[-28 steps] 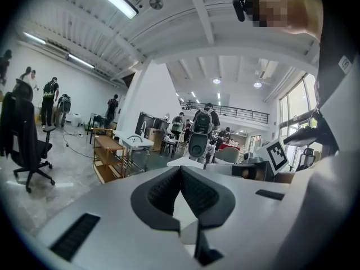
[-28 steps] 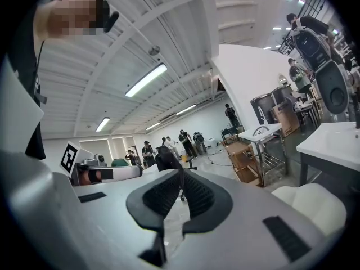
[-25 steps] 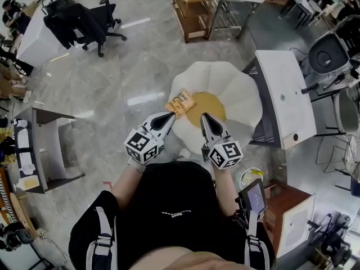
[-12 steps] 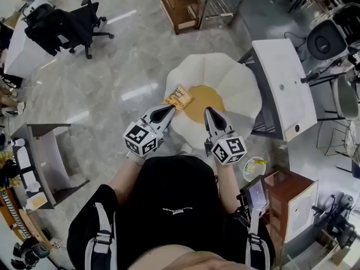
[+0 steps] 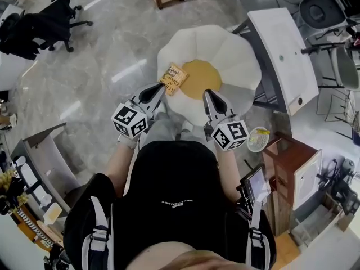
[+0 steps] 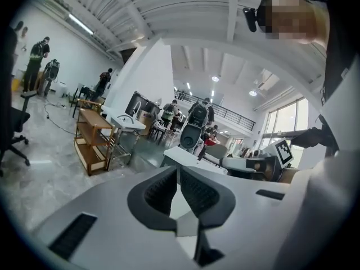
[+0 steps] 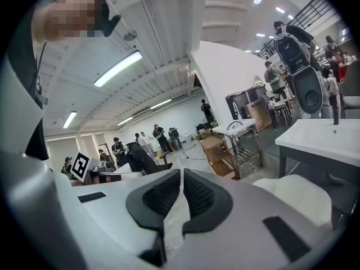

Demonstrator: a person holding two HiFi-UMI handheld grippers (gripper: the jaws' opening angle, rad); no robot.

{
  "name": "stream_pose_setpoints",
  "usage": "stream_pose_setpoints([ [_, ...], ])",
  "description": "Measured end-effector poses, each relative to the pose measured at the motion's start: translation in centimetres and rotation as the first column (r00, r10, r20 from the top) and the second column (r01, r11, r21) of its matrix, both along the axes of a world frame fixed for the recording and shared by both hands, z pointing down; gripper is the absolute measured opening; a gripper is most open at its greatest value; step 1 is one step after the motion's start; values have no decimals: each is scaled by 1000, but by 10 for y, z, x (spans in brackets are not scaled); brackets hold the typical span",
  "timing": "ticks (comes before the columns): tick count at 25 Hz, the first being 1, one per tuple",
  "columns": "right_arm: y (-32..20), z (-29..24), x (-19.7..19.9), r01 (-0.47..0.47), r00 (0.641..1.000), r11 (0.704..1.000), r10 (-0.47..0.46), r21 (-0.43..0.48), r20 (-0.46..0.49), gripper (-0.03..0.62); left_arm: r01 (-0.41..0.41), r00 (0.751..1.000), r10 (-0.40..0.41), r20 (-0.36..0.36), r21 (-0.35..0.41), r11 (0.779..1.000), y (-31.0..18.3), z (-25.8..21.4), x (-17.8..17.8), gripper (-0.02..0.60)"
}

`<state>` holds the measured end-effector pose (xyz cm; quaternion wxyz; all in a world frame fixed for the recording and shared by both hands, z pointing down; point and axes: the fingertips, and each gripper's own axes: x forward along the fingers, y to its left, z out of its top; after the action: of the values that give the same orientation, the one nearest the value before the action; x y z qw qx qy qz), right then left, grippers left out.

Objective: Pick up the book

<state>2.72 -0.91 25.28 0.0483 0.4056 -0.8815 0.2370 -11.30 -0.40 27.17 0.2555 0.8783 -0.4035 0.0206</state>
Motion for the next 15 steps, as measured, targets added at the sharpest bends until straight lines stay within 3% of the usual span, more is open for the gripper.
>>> stream_pose_setpoints([
  [9,-13,44,-3,-92,995,993,88,-79,-49,35,-43,999,40,-28,-149,988,-43,88,-22,20],
  [15,-16,79,-3,-144,989,981,137,-132,-61,36,-72,997,67,-28,-239,968,-70,156,-30,92],
])
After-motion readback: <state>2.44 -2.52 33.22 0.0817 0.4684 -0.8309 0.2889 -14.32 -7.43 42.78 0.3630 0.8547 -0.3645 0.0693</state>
